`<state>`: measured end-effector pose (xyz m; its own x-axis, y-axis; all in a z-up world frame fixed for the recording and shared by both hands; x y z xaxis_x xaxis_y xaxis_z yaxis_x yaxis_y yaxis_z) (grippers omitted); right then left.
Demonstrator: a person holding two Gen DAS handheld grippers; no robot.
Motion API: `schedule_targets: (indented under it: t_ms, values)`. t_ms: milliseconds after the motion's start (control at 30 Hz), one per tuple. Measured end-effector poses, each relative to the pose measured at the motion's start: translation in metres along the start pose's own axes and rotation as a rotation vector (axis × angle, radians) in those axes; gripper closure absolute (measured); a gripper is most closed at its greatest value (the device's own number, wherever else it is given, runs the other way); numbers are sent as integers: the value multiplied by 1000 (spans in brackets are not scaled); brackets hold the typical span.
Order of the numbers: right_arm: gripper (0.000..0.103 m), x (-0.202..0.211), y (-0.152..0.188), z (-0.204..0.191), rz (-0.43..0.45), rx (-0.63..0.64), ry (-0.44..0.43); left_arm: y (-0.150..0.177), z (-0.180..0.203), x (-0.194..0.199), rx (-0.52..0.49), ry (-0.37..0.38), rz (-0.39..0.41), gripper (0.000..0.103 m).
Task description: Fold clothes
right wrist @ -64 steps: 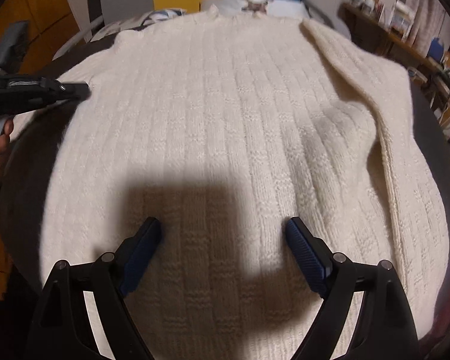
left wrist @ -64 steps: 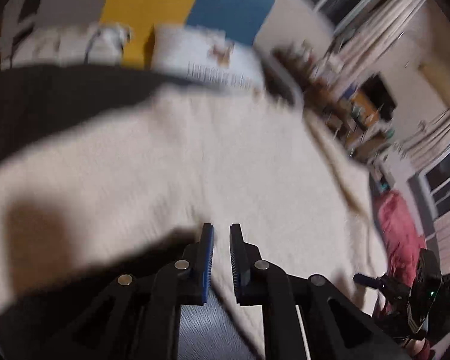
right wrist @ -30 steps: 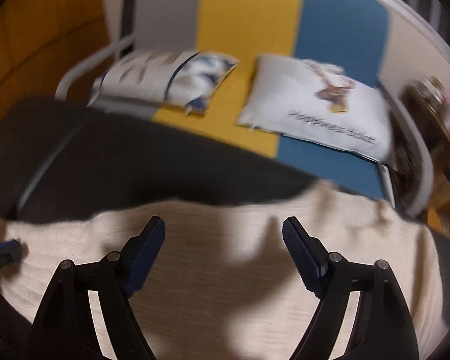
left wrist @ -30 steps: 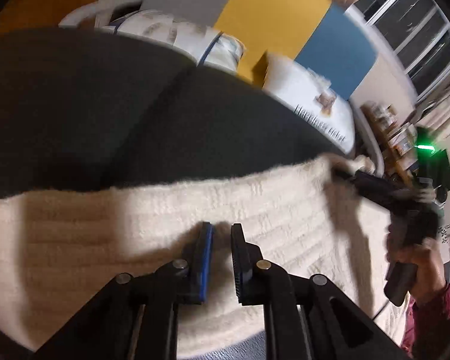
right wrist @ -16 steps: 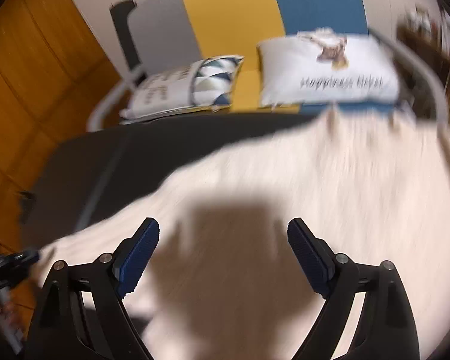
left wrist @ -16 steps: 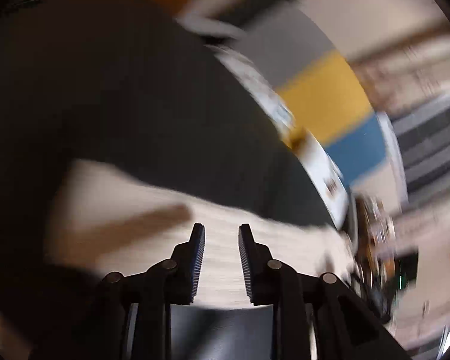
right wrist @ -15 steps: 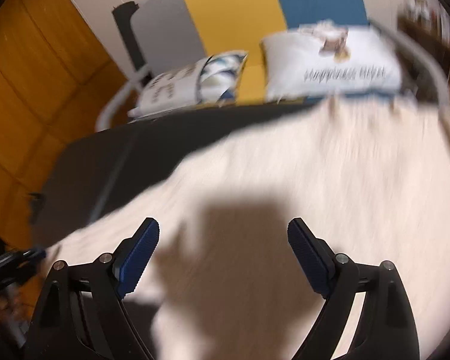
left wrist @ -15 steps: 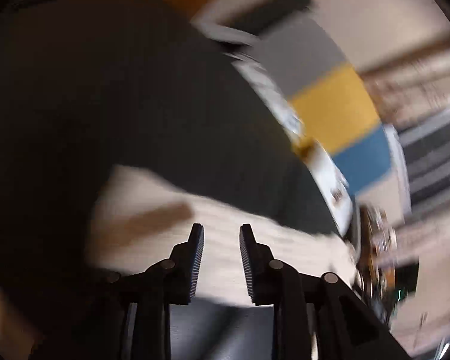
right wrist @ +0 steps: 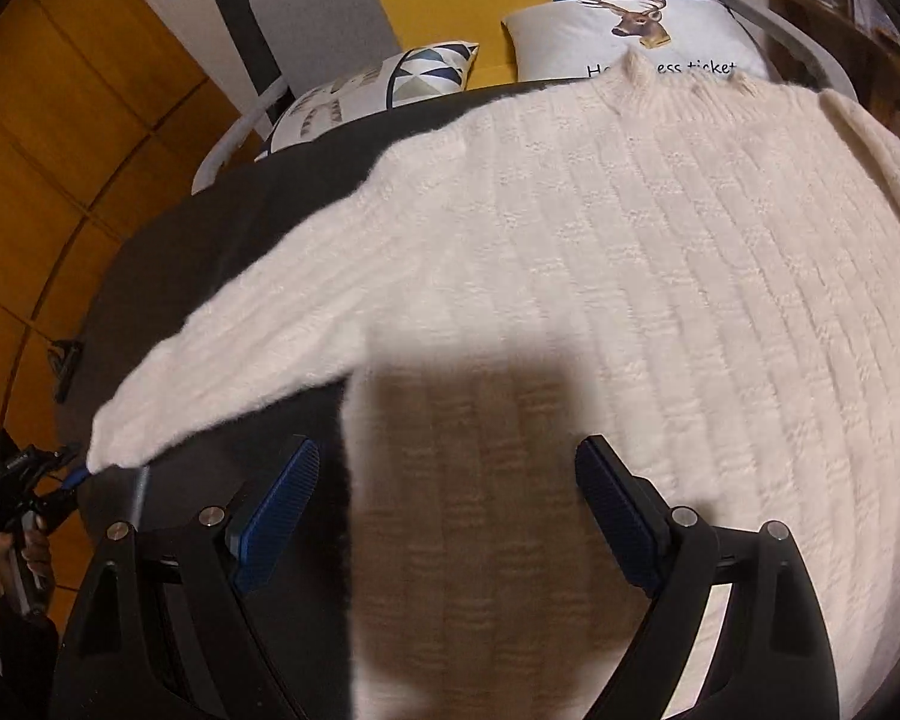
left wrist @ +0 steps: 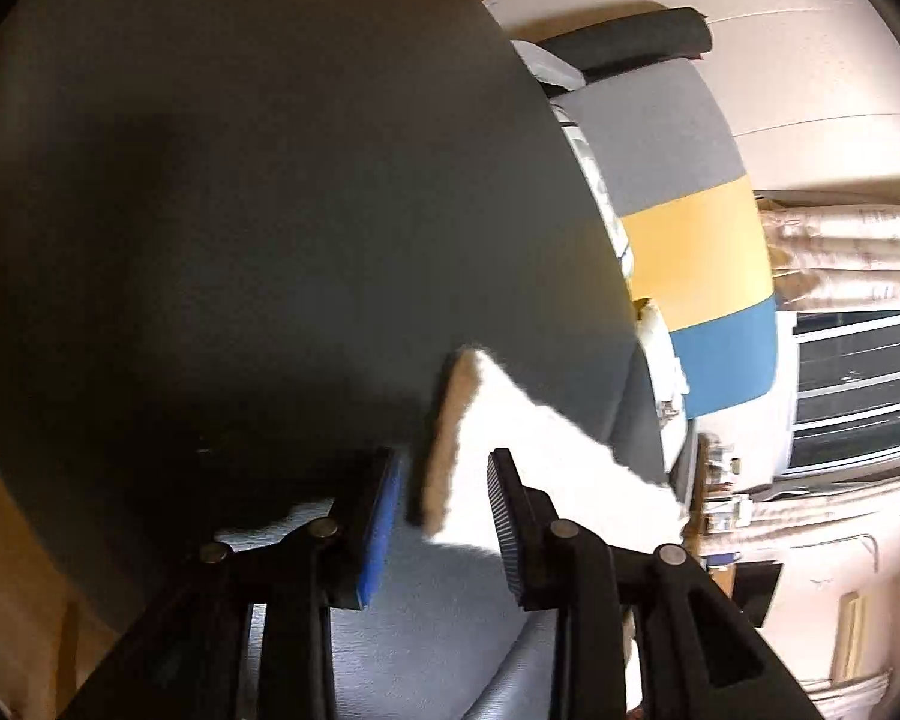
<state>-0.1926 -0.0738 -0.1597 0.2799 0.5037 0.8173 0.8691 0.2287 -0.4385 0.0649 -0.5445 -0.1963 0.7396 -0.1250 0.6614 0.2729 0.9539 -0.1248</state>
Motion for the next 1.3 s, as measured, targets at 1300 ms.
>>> schedule_targets:
  t_ms: [1300]
  values:
    - [13,-21,26,-79,-56,143,13,-16,18,-18,-65,179,-135,73]
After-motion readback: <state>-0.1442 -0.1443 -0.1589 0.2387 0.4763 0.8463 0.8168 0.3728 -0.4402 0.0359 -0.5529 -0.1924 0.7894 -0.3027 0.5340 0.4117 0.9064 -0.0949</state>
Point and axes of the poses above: each gripper's, at about its wrist camera, not at the fingertips, and x roughly against the way its jaws point, z to its right, y to its underside, the point moved 5 cm from there along -x, roughly the way its jaws point
